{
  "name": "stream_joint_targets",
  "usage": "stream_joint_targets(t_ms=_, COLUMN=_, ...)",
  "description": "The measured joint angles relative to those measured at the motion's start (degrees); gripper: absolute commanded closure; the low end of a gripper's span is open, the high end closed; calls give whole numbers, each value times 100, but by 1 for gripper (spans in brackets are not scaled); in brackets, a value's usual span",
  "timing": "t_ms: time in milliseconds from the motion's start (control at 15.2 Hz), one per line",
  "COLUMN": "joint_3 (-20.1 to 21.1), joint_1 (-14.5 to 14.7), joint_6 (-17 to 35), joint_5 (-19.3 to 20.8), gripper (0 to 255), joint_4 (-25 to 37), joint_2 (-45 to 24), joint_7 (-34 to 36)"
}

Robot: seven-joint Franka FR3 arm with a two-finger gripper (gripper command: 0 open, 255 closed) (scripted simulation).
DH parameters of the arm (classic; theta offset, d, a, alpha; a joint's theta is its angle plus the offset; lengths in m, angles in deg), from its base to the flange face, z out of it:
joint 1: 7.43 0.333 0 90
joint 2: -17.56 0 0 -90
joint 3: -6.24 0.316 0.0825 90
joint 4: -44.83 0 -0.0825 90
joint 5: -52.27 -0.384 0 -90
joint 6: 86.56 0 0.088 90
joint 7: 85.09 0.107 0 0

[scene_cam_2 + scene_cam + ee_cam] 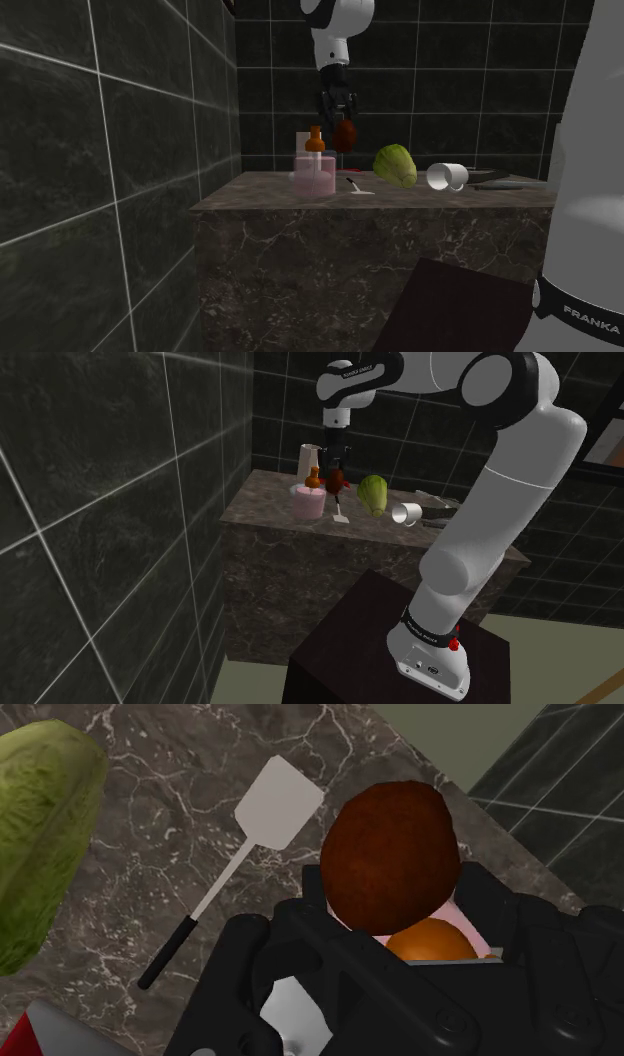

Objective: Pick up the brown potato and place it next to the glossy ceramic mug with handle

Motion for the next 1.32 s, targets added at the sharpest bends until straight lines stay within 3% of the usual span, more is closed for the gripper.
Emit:
stream_joint_targets(t_ms=660, joint_3=-653, joint_1=-573, joint_6=217, joint_5=436, gripper=255, joint_4=-1219, joint_2=1114, joint_7=-1054)
stream_joint_targets(t_ms=1320, joint_3=-1483, joint_1=-1206, joint_6=313, joint_5=998, gripper=255, joint_4=-1651, joint_2=1659, joint_7=-2279)
